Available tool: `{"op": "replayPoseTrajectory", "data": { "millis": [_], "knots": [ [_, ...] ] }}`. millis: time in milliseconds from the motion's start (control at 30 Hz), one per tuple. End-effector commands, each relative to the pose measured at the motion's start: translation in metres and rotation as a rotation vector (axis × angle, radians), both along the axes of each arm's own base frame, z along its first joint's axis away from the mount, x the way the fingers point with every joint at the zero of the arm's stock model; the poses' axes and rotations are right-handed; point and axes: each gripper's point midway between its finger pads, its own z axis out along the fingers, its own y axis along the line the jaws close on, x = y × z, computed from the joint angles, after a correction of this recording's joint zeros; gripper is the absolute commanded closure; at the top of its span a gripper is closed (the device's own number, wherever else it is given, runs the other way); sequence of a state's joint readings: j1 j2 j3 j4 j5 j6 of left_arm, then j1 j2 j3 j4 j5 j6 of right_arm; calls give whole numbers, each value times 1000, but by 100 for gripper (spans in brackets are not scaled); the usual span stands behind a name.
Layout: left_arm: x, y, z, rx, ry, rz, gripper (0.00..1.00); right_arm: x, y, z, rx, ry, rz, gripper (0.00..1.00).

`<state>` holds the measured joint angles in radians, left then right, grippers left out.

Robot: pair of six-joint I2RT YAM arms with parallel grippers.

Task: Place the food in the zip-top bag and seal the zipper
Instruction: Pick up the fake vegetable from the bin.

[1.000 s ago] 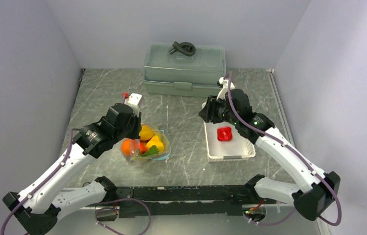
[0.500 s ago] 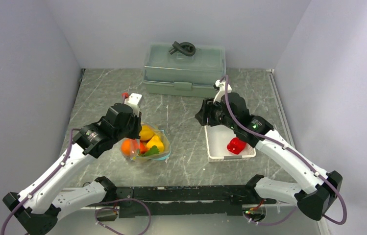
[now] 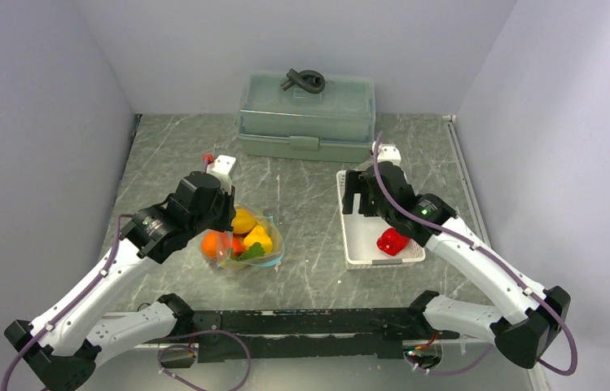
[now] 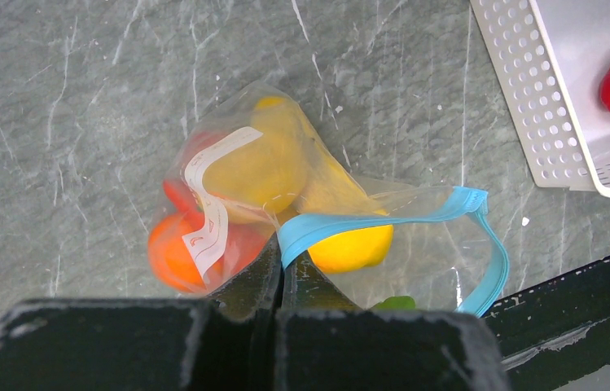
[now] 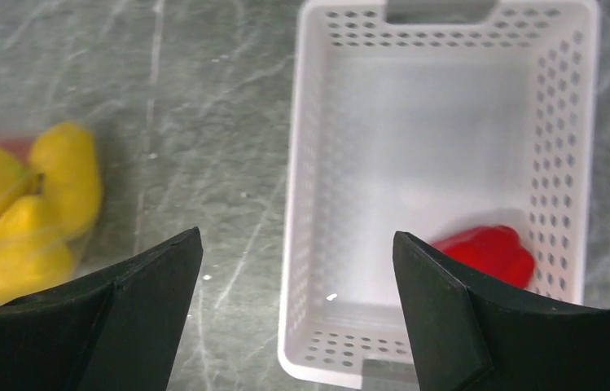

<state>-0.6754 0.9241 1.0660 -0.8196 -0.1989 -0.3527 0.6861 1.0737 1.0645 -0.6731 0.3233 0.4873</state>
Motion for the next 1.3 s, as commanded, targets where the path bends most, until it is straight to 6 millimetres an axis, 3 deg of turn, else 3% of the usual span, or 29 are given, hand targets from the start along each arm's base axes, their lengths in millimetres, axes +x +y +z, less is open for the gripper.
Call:
{"op": "replayPoseTrajectory", "data": {
  "millis": [0,100,733,1167,1267],
  "knots": [
    [4,-2,11,-28,-45,-6,100,-5,-39,-20,-84,45,-177,7],
    [4,-2,10,-25,-44,-8,100,-8,-51,-34,-100,78,-251,1],
    [4,-3,8,-23,-35,-13,100,-2,-106,-143,-211,340,-485,0],
    [4,-3,6,-18,-26,-18,100,-11,-116,-180,-290,444,-538,1],
    [4,-3,6,-17,-28,-17,100,-11,-113,-181,-274,447,-527,7]
  ]
}}
